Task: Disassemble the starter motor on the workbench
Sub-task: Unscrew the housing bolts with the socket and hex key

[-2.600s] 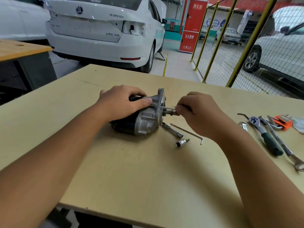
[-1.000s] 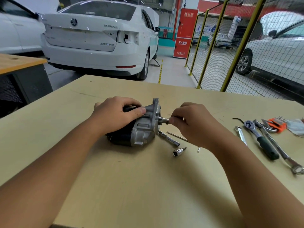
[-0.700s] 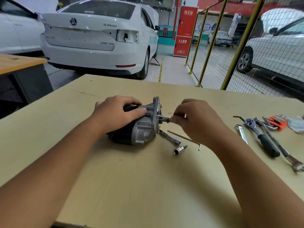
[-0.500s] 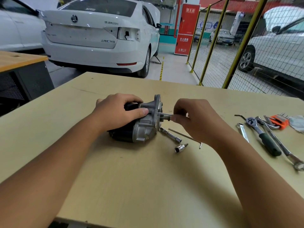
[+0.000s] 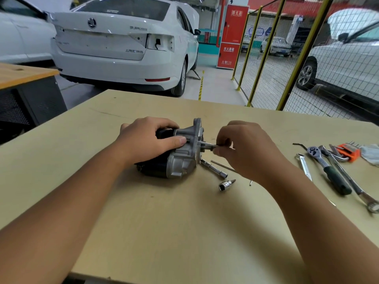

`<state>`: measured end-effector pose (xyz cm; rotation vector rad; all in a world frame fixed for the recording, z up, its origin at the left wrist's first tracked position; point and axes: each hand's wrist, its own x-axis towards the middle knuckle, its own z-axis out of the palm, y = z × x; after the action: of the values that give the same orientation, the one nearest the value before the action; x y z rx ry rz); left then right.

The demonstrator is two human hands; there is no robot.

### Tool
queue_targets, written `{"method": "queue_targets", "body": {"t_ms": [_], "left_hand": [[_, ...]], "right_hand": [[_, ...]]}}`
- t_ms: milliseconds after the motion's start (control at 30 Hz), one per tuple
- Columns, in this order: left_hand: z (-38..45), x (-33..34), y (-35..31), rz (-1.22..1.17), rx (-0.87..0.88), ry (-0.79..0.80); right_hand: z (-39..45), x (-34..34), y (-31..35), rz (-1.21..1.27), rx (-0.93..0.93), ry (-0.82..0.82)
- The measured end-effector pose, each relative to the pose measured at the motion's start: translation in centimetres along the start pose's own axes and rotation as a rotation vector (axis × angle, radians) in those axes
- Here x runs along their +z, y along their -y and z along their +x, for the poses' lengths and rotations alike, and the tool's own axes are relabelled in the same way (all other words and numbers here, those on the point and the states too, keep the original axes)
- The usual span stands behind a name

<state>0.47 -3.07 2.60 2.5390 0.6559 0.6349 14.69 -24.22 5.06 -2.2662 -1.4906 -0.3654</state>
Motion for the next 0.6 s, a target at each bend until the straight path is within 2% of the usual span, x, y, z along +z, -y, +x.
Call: {"method": "queue_targets", "body": {"t_ms": [133, 233, 400, 533, 600], "left_hand": [[0.06, 0.13, -0.12, 0.006, 0.004, -0.017], [0.08, 0.09, -0.15, 0.002, 0.0, -0.017], [0.03, 0.1, -0.25, 0.019, -0.003, -0.008], [0.0, 0.2, -0.25, 0.028, -0.002, -0.01], [0.09, 0.24, -0.29, 0.022, -0.008, -0.025]], "right_hand": [[0.12, 0.24, -0.37, 0.132, -0.016, 0.004], [0.26, 0.28, -0.38, 0.099, -0.028, 0.026], [0.21, -0.04, -0.05, -0.016, -0.031, -0.057], [-0.03, -0.19, 0.02, 0.022, -0.014, -0.094], [-0.06, -0.13, -0.08, 0.06, -0.019, -0.057]]}}
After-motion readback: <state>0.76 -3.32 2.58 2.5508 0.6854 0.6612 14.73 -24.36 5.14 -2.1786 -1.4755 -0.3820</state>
